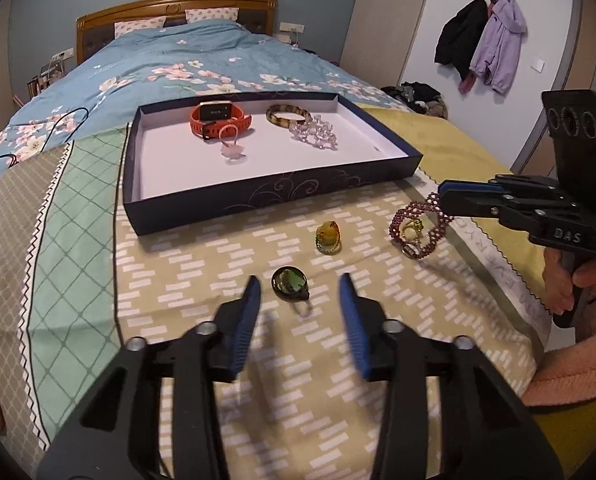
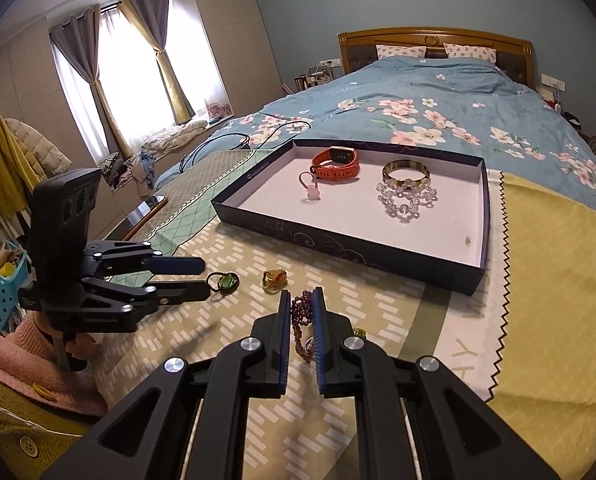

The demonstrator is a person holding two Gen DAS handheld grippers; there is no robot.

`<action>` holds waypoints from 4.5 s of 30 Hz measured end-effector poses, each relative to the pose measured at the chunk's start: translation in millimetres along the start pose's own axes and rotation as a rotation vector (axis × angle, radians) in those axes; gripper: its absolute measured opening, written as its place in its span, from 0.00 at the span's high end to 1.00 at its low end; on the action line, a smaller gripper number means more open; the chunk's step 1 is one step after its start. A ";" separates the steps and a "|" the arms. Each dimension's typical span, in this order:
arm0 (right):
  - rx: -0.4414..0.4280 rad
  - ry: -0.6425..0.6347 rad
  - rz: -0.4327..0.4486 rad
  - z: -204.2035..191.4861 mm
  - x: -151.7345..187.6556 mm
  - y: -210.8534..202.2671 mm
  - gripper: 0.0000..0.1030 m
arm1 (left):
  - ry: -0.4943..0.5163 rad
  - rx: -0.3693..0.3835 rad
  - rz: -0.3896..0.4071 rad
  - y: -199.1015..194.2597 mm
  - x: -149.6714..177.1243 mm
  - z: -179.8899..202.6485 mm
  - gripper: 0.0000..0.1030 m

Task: Organize jewelry
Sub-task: 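Grasp and lift the black ring with the left gripper while the right gripper holds the maroon bracelet, then carry black ring and maroon bracelet over the box and open both grippers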

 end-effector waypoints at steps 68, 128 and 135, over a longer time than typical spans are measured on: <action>-0.006 0.009 0.133 9.3 -63.7 -13.9 0.91 | 0.022 -0.057 0.070 -11.4 -47.5 -10.0 0.78; 0.037 0.257 0.019 91.7 -96.2 66.0 0.91 | -0.027 -0.128 -0.046 68.8 -119.9 -42.0 0.78; 0.067 0.291 0.000 102.6 -90.3 66.5 0.88 | -0.053 -0.130 -0.062 78.6 -121.6 -48.3 0.78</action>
Point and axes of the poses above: each gripper's, at about its wrist camera, not at the fingertips, and y roughly the way its jaws point, z to its right, x to its underside, the point moved 2 cm from there along y, roughly the way its jaws point, and after that the axes turned 11 degrees about -z, right-handed, at the moved point
